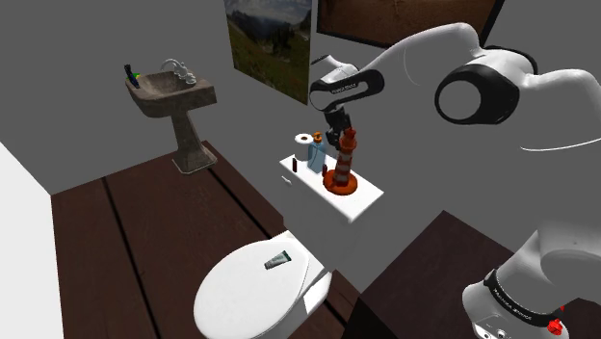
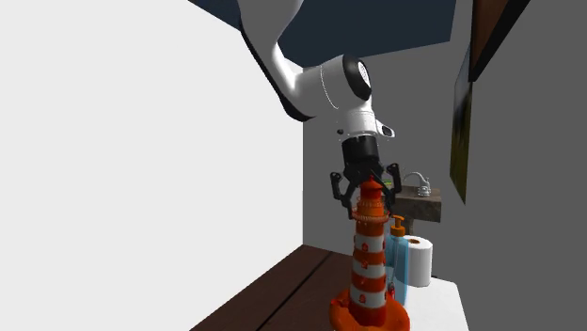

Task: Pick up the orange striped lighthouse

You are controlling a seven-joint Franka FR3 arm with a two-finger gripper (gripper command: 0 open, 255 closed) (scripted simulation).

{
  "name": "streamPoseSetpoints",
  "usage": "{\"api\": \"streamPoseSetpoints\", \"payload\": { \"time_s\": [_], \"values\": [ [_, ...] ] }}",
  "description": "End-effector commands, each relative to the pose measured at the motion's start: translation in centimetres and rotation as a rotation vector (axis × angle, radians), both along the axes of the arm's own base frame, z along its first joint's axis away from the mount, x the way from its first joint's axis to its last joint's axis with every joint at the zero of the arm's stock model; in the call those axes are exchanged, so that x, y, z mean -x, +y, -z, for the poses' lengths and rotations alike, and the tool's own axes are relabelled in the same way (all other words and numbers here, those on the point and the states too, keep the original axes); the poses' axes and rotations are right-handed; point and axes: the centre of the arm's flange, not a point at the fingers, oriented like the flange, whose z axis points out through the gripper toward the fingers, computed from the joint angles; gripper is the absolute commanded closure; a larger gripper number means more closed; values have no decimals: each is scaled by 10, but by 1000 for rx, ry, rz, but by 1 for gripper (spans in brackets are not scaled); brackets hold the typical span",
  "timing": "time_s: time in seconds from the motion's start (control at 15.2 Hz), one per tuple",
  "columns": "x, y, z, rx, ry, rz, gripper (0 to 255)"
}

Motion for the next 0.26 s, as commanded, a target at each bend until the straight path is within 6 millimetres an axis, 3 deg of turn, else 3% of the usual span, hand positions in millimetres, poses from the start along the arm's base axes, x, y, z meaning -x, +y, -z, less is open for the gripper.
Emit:
{"api": "streamPoseSetpoints", "payload": {
  "time_s": [0.0, 0.2],
  "values": [
    [1, -1, -12, 0, -1, 0, 255],
    [1, -1, -18, 0, -1, 0, 255]
  ]
}}
